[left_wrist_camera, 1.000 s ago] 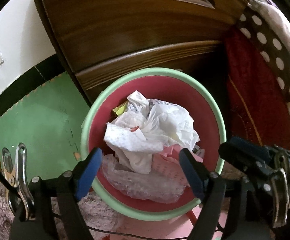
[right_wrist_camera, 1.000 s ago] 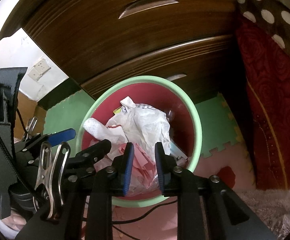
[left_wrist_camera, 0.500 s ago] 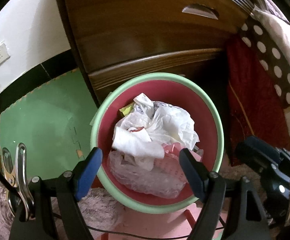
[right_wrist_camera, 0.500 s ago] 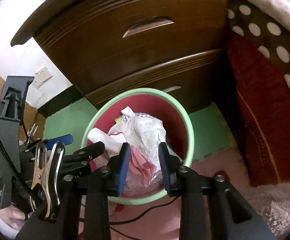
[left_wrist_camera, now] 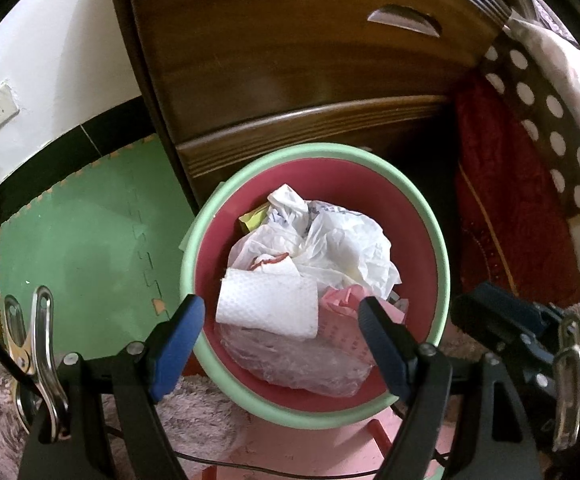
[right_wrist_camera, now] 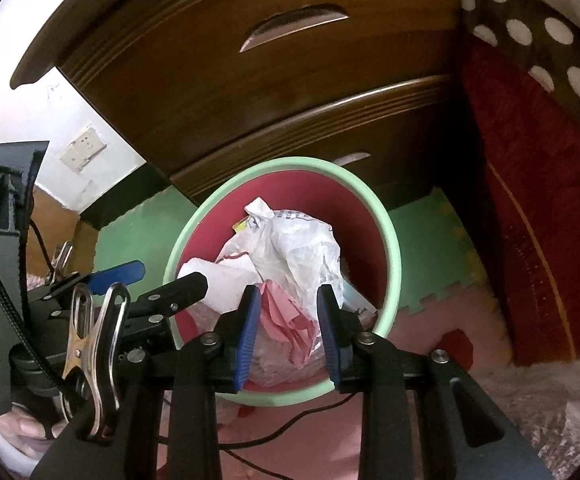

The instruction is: Collect trash

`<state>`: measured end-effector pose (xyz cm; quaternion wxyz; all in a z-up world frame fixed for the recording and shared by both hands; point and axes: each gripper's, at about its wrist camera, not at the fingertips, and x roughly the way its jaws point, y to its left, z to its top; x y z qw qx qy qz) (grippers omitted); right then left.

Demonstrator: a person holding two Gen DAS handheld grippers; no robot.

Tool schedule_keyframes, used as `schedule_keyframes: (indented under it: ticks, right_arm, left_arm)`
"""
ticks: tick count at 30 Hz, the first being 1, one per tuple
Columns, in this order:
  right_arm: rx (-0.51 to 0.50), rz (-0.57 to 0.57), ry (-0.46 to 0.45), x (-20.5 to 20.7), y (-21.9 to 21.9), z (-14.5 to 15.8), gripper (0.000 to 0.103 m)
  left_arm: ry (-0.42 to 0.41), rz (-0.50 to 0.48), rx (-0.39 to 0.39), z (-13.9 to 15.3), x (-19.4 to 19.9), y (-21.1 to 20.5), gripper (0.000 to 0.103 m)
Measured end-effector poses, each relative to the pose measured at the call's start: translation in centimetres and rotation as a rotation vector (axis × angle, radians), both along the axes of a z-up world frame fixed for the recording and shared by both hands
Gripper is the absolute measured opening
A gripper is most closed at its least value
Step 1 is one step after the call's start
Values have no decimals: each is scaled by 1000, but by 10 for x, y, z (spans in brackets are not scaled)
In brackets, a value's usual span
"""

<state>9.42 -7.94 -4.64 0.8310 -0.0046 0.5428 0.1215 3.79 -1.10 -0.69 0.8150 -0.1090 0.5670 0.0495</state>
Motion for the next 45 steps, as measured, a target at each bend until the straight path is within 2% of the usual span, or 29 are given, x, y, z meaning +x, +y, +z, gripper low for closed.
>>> schedule_keyframes:
  ticks: [45]
  right_arm:
    - [11,-12,28,-1,3,-9,30]
  left_arm:
    - [28,-4,5,-4,4,1,82]
